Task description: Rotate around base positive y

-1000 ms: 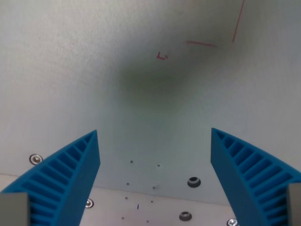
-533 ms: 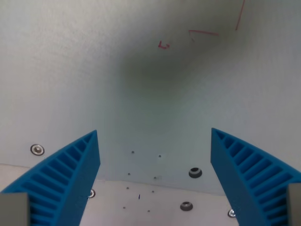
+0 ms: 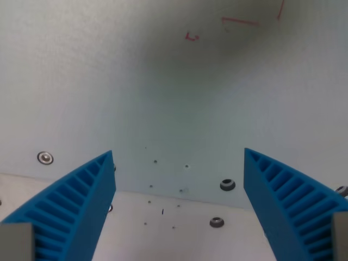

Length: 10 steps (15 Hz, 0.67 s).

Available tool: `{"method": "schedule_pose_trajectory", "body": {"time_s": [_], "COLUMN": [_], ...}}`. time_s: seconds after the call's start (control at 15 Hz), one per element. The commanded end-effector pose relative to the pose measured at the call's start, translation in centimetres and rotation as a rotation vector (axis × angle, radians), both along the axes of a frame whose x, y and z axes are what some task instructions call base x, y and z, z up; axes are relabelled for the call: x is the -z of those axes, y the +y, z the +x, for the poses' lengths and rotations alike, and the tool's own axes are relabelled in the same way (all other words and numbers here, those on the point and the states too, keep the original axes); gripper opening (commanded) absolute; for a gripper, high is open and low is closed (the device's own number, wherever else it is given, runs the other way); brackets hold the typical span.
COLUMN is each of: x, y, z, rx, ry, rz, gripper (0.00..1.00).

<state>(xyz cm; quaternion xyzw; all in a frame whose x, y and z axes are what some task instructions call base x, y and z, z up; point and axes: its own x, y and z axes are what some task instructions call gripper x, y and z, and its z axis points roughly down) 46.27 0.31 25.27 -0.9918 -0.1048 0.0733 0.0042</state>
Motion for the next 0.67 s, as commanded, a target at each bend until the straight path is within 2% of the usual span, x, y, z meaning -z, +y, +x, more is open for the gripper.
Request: {"method": "schedule_pose_trajectory", "body": {"time_s": [0.07,0.67], "x": [-0.50,-0.50], "y": [0.04,0.04], "z": [0.79,0.79], "rx": [-0.001,-0.001], "ry": [0.214,0.319], "rz": [0.003,0.003], "gripper": [1.00,1.00]}}
